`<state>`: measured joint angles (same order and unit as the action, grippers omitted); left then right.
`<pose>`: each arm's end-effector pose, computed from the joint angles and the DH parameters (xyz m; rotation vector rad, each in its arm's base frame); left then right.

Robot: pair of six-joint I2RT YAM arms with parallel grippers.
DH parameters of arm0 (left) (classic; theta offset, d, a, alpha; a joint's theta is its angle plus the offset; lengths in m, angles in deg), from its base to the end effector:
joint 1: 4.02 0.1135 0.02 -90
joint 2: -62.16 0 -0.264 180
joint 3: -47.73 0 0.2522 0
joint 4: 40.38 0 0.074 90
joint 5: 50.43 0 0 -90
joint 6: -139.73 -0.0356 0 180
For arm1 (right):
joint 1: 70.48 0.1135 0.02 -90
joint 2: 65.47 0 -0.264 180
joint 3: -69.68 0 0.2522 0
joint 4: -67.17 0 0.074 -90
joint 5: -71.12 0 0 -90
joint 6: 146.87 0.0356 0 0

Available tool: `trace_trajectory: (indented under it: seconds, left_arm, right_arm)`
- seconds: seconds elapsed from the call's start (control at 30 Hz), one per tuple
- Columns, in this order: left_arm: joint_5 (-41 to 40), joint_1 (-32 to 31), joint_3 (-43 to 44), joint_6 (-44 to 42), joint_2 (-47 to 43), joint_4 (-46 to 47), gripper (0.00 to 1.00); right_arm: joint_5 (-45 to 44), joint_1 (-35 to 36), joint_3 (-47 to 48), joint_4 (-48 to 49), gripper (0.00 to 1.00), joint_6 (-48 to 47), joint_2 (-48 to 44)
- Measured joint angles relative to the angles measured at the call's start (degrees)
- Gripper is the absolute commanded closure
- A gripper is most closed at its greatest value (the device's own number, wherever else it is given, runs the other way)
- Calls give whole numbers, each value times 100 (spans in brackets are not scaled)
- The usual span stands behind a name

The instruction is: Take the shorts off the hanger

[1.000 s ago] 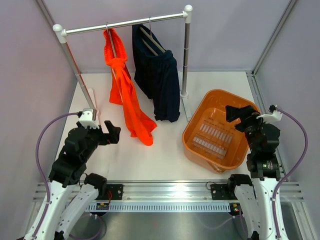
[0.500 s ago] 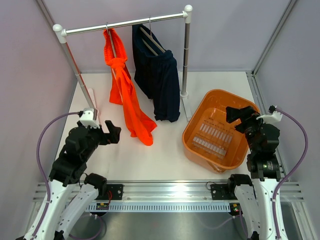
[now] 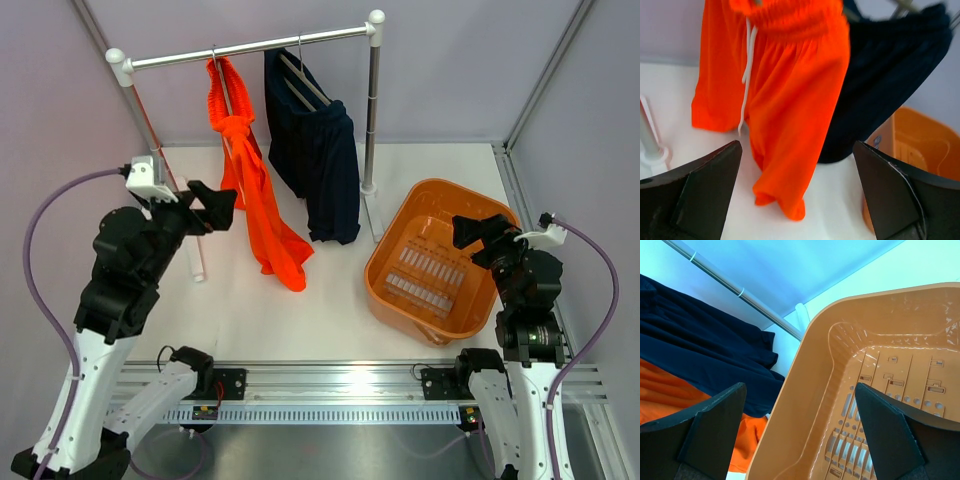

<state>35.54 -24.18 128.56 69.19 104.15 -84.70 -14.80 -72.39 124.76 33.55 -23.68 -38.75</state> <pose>0.1222 -0.0422 0.4378 -0.0436 1.6866 -0.4635 0.1152 -0.0013 0.3420 0.4554 1.6213 0.4716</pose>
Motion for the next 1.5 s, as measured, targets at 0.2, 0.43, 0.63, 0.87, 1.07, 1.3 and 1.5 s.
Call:
trace_trajectory:
  seconds: [0.2, 0.43, 0.63, 0.87, 1.07, 1.3, 1.5]
  left_arm:
    - [-238, 0, 911, 162, 732, 636, 5]
    - [-664, 0, 2006, 136, 2050, 1351, 5]
    - [-1143, 0, 3261, -59, 3464, 1377, 8]
    - [-1606, 0, 4509, -286, 4562, 931, 13]
    - [-1860, 0, 4894, -409, 4916, 605, 17]
    - [-1943, 28, 4896, -494, 5036, 450, 23]
    - [-1867, 166, 5056, -463, 5335, 319, 25]
  right_arm:
    - [164, 0, 85, -11, 0, 2, 72]
    - [352, 0, 317, -101, 1, 0, 181]
    - [466, 0, 555, -210, 1, 2, 216]
    - [503, 0, 592, -323, 0, 2, 214]
    - [503, 0, 592, -385, 1, 0, 175]
    - [503, 0, 592, -415, 1, 0, 118]
    - [498, 0, 592, -542, 1, -7, 42]
